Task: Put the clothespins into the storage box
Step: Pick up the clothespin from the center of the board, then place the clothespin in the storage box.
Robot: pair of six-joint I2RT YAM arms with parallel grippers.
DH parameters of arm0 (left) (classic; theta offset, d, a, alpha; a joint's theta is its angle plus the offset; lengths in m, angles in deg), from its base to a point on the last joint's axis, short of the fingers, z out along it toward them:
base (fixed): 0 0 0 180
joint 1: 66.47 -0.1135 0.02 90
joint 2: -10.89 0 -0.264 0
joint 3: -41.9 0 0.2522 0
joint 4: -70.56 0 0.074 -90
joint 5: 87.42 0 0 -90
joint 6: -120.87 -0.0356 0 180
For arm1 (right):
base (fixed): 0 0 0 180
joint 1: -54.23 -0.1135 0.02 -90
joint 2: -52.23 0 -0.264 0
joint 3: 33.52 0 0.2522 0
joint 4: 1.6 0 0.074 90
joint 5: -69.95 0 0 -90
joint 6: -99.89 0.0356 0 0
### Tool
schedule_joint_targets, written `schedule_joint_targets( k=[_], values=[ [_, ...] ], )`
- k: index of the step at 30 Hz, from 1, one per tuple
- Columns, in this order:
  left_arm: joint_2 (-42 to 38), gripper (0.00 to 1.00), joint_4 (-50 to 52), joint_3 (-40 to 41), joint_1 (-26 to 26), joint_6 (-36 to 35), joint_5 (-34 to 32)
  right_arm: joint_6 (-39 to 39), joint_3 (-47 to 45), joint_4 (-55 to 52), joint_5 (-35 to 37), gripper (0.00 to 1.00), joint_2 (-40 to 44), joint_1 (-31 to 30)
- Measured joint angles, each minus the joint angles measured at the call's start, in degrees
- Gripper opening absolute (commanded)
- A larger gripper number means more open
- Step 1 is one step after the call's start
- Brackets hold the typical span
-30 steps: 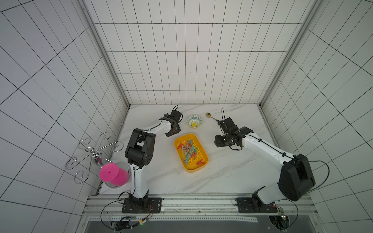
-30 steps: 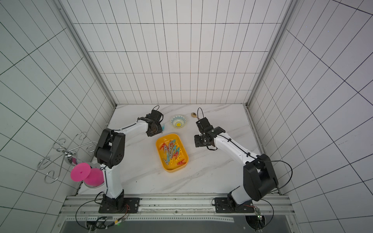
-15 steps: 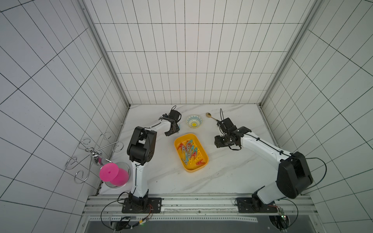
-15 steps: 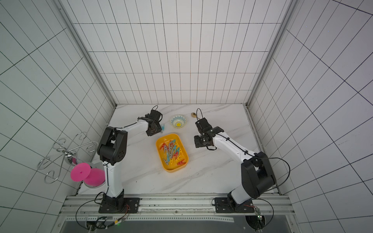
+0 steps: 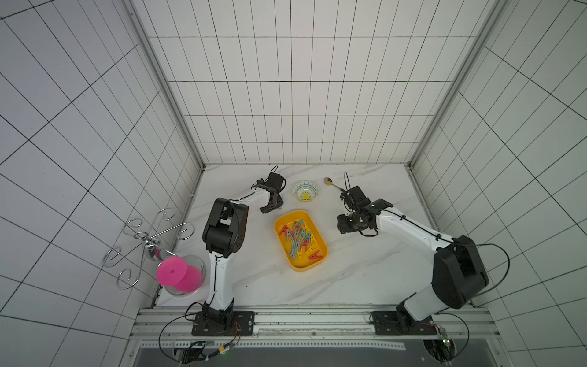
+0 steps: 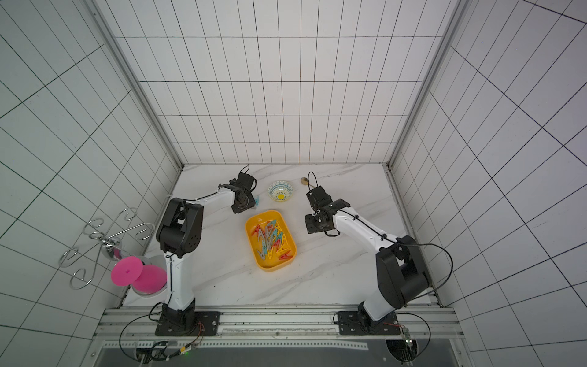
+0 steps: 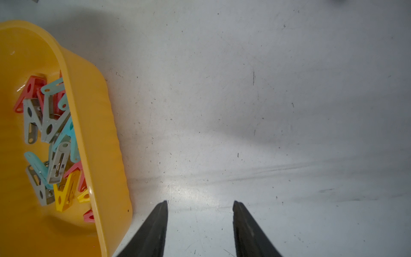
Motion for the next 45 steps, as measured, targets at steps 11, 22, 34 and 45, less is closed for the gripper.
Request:
schedule_joint_targets(
  k=[11, 22, 34, 45],
  values=[
    [0.33, 0.11, 0.02, -0.04, -0.02, -0.50, 0.55, -0.04, 0.00, 0.00, -0.07, 0.51, 0.00, 0.02],
    [-5.95, 0.00, -1.90, 9.07, -0.07, -1.01, 0.70, 0.28, 0.00, 0.15, -0.98, 0.51, 1.03, 0.02],
    [-27.32, 0.00, 2.54, 19.93, 4.26, -1.55, 0.37, 1.14, -0.11, 1.73, -1.14, 0.51, 3.17, 0.02],
    [-33.92, 0.00, 4.24, 21.14, 23.96, -2.32, -1.01, 1.14, -0.17, 1.84, -1.01, 0.51, 6.03, 0.42]
  ],
)
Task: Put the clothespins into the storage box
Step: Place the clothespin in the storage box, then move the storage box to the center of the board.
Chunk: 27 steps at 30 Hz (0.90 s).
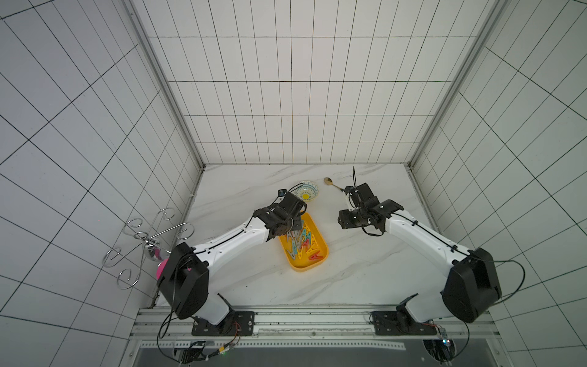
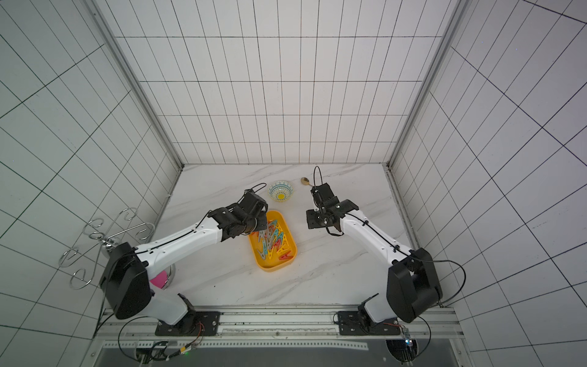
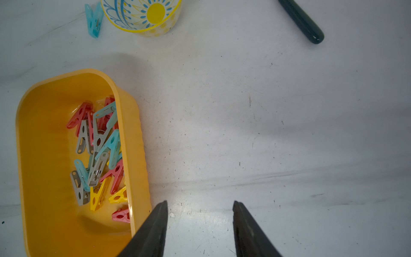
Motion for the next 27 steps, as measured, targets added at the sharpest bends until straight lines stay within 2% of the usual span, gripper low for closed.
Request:
schedule_joint_targets(
  k=[6, 10, 13, 18, 22, 27],
  values=[
    [9.18, 0.00, -0.11, -0.83, 7.91, 0.85, -0.31, 0.00, -0.39, 0.00, 0.17, 0.51, 0.04, 0.31],
    [13.84, 0.01, -0.09, -1.03, 10.32, 1.16, -0.13, 0.00, -0.42, 0.00, 0.24, 0.51, 0.11, 0.37],
    [14.36, 0.07, -0.09, -1.03, 10.38, 1.33, 0.11, 0.00, -0.48, -0.02, 0.24, 0.51, 0.13, 0.37],
    [12.83, 0.28, 0.59, -1.05, 10.19, 1.31, 0.04, 0.00, -0.50, -0.02, -0.07, 0.51, 0.13, 0.31],
    [7.87, 0.35, 2.43, -1.05, 8.22, 0.94, 0.28, 0.22, -0.50, 0.02, -0.20, 0.51, 0.13, -0.55],
    [-0.31, 0.40, 2.91, -1.03, -2.32, -0.28, 2.03, 1.20, -0.50, 1.53, -0.98, 0.53, -0.66, -3.32]
  ],
)
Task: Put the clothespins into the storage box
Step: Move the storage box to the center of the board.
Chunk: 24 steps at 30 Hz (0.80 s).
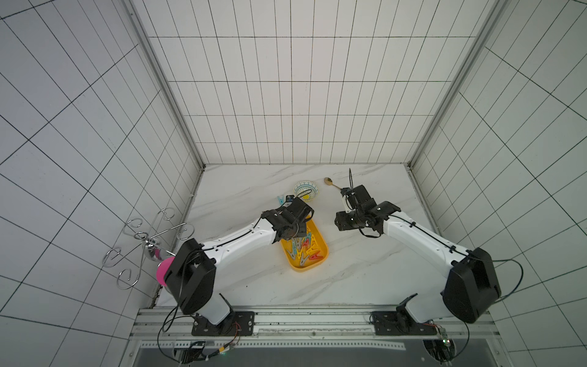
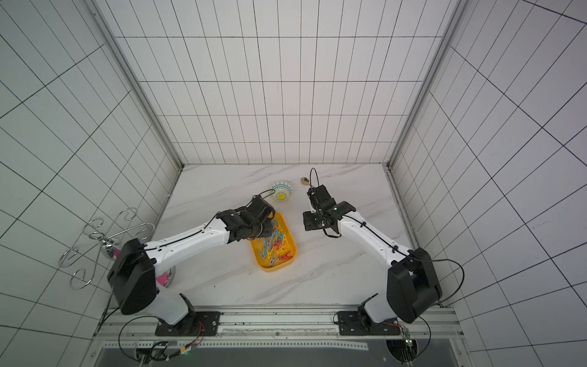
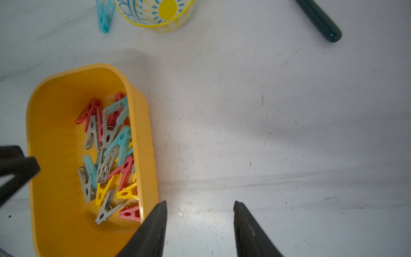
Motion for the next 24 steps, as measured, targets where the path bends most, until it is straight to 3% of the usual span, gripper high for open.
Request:
schedule_joint_targets(
  k=[4, 8, 24],
  values=[
    [-1.95, 0.41, -0.57, -0.04, -10.51, -1.31, 0.48, 0.31, 0.00, 2.14, -1.36, 0.53, -3.19, -1.46],
    [1.57, 0.41, -0.50, -1.97, -16.96, -1.90, 1.22, 0.70, 0.02, 4.17, -2.99, 0.54, -6.29, -2.21],
    [9.42, 0.41, -2.60, -7.21, -20.46, -2.36, 2.19, 2.49, 1.33, 9.31, -5.35, 0.48, -14.97, -6.27]
  ],
)
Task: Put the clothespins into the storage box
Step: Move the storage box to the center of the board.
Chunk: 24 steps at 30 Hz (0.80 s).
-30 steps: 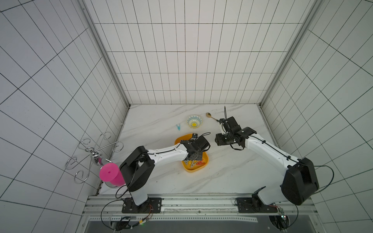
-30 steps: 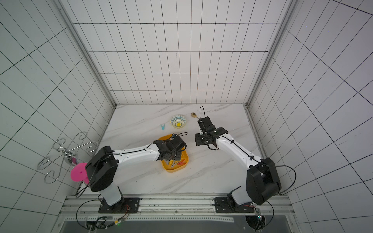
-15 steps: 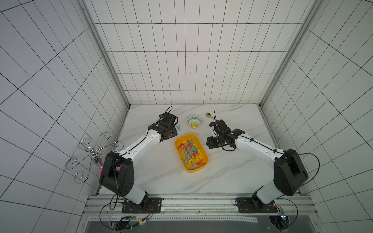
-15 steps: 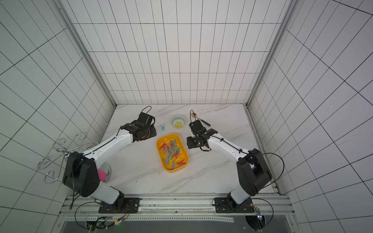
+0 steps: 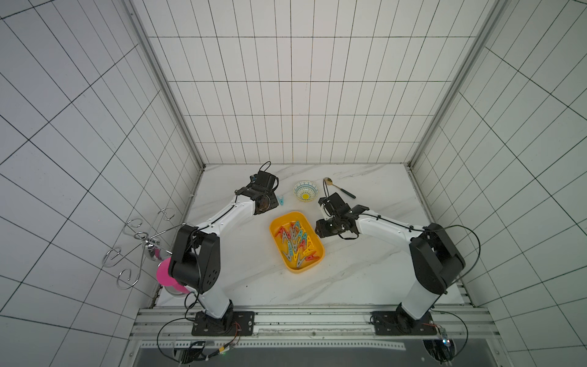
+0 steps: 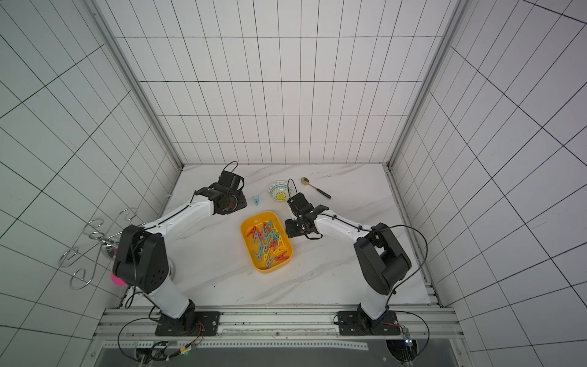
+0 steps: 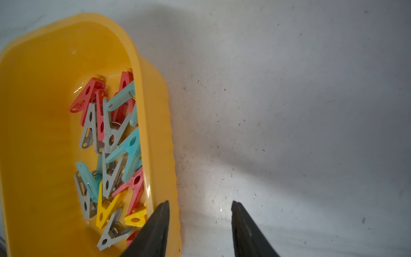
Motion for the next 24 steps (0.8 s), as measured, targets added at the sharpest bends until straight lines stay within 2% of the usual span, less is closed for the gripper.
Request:
schedule_joint_targets(
  k=[6, 17, 21, 24],
  values=[
    [1.25, 0.41, 0.07, -0.76, -1.22, -0.79, 0.96, 0.42, 0.07, 0.35, -0.48, 0.48, -1.40, -2.69],
    [8.96, 0.48, 2.23, -9.46, -4.13, -4.59, 1.75, 2.71, 6.21, 3.28, -3.45, 0.49, -8.15, -9.84],
    [13.53, 0.49, 3.13, -14.21, -4.13, -8.02, 2.56, 2.73, 5.99, 3.13, -3.15, 0.49, -7.06, -10.25],
    [17.49, 0.50, 3.56, -18.16, -4.13, -10.43, 3.15, 2.93, 4.07, 2.82, -1.97, 0.49, -3.08, -8.72]
  ],
)
